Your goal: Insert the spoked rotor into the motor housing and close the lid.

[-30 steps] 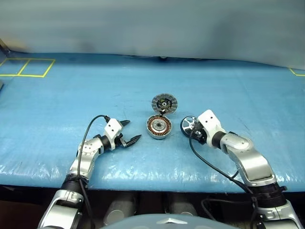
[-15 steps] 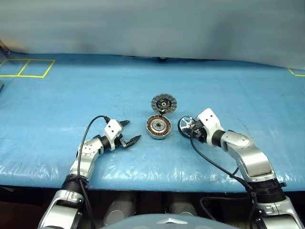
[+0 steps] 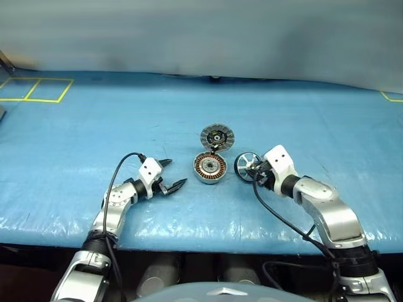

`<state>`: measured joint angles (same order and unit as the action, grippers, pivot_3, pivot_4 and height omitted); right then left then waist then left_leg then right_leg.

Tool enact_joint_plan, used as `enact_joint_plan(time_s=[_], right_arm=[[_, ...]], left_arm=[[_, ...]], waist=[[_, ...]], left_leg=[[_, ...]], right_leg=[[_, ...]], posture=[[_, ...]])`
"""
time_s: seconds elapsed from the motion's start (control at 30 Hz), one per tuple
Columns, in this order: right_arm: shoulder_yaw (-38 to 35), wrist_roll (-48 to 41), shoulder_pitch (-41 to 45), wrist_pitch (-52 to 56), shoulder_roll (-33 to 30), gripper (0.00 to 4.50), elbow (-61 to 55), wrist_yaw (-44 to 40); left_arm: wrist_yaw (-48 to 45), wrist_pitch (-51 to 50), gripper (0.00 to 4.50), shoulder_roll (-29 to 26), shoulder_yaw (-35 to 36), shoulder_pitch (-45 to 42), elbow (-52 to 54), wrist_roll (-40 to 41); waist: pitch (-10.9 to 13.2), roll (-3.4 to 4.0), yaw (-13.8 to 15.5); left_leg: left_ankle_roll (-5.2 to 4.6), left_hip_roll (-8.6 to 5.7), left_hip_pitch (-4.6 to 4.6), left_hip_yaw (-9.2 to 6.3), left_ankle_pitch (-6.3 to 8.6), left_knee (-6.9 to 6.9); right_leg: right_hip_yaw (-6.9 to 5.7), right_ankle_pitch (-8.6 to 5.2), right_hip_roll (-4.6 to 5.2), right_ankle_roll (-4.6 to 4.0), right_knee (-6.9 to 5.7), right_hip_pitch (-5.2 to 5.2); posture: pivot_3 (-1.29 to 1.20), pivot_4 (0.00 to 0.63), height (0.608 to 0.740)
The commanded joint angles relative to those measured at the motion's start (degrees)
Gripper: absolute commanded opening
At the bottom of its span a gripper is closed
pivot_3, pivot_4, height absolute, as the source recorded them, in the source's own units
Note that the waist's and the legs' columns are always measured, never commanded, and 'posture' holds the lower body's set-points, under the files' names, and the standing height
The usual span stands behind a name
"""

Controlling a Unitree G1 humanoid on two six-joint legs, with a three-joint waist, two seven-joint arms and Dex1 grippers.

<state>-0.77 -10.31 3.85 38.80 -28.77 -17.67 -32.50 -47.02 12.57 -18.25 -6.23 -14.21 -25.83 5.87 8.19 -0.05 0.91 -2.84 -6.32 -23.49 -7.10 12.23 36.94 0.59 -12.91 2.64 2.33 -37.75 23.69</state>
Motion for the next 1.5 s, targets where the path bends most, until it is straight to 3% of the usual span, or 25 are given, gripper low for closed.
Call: enact_joint_plan(time_s=[0.03,0.3,0.93,1.5], right_arm=[[-3.0,-3.5,-3.7,-1.8,0.0,1.36,-4.2,-1.6],[-5.2,-12.3,-10.3,-7.1,1.4,1.36,-9.8,-6.8],[2.1,-12.6,5.9,-9.5,3.9,1.36,2.7,-8.6],[7.1,-9.4,10.8,-9.3,2.4,1.36,8.4,-10.9]], left_arm=[[-2.7,-0.2,4.50,-0.1,-0.3,1.2,0.8,1.8],[-10.6,1.4,4.50,0.6,0.9,0.7,1.6,8.2],[-16.3,5.3,4.50,1.0,1.0,-0.6,0.2,8.9],[-16.5,8.9,4.50,2.4,0.4,-2.9,-3.5,7.5]], waist=[[0.0,0.00,0.0],[0.1,0.07,-0.2],[0.2,0.08,-0.1],[0.2,0.08,-0.2]], left_leg=[[-0.04,0.00,-0.04,0.00,-0.01,0.00],[-0.10,0.01,-0.12,0.01,0.01,0.01],[-0.17,0.01,-0.20,0.01,-0.03,0.00],[-0.18,0.01,-0.19,0.01,-0.03,-0.01]], right_leg=[[0.00,0.00,0.00,-0.01,0.01,0.01],[0.00,-0.06,-0.01,-0.01,0.02,0.02],[0.00,0.03,-0.01,-0.19,0.02,0.09],[0.00,0.03,-0.02,-0.20,0.01,0.10]], posture=[[0.00,0.150,0.740],[0.00,0.150,0.740],[0.00,0.150,0.740],[0.00,0.150,0.740]])
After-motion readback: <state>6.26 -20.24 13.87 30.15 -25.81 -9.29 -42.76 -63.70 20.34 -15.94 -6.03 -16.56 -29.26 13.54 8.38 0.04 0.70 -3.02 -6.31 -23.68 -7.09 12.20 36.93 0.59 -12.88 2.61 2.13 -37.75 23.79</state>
